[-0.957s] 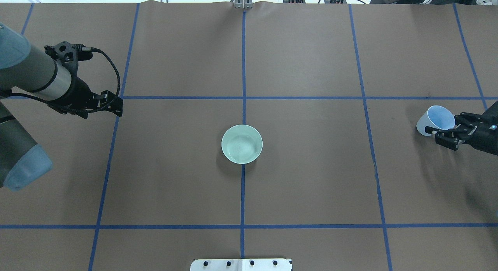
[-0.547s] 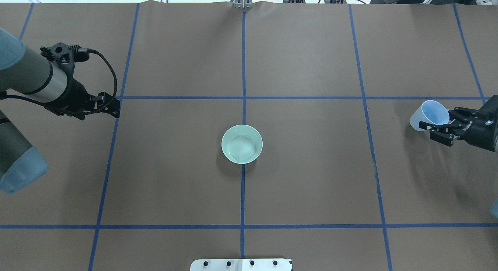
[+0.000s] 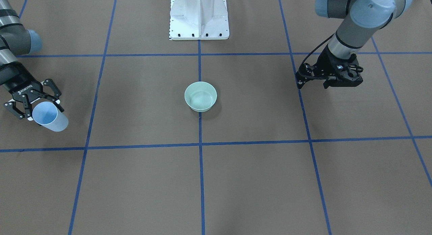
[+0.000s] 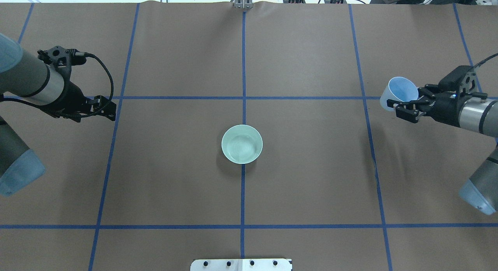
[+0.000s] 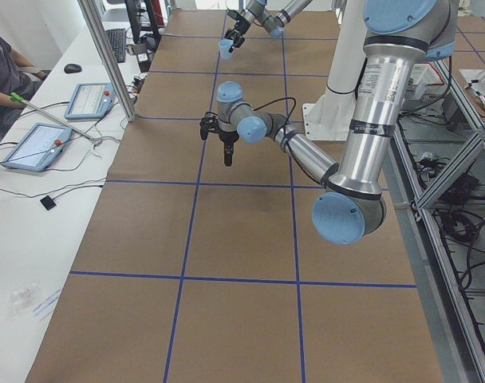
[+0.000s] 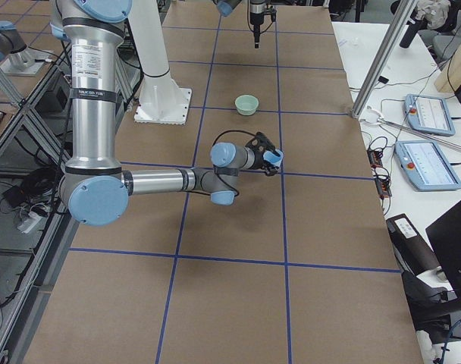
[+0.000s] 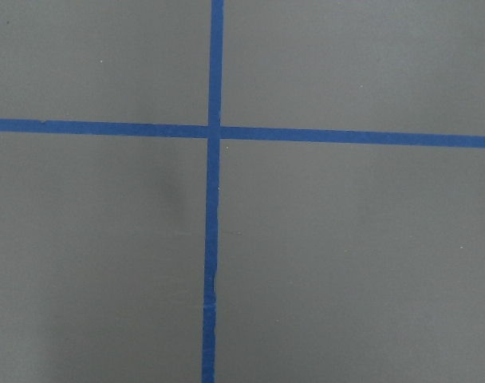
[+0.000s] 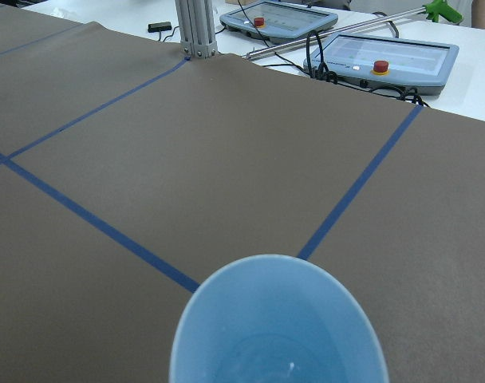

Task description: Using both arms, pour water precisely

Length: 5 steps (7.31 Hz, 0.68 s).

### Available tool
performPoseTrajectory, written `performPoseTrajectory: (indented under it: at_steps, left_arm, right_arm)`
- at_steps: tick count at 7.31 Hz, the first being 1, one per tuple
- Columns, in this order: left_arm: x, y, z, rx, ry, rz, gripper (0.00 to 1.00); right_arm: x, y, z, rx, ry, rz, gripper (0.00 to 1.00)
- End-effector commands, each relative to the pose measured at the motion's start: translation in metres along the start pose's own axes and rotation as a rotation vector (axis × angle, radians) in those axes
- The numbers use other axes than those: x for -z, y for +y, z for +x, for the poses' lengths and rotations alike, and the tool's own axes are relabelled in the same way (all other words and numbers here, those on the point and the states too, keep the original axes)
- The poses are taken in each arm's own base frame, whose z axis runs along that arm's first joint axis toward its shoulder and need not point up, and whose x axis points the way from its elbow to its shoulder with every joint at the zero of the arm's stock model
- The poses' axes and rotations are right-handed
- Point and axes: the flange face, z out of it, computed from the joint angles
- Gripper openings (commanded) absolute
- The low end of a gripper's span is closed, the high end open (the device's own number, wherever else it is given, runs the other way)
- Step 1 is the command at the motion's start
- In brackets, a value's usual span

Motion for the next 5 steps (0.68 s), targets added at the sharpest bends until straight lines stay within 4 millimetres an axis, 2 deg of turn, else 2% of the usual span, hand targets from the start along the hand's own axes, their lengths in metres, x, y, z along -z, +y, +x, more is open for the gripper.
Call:
performPoseTrajectory:
  at_steps: [1,2,3,5]
  left_arm:
    - [-0.013,-0.005,-0.007,-0.027,-0.019,-0.01,1.0]
    - [-0.013,-0.008,-0.011,-0.027,-0.023,-0.009,1.0]
    - [-0.014,-0.011,-0.014,-0.023,-0.027,-0.007,1.0]
    - [-0.023,-0.015,-0.019,-0.034,-0.039,-0.018,1.0]
  right_arm:
    - [-0.023,-0.04,-0.077,0.019,0.0,-0.077,0.4]
    - [-0.032,-0.04,-0.11,0.085,0.002,-0.113,0.4]
    - [-0.032,-0.056,-0.139,0.094,-0.004,-0.149,0.4]
    - [-0.058,-0.066,-0.207,0.122,-0.019,-0.243,0.4]
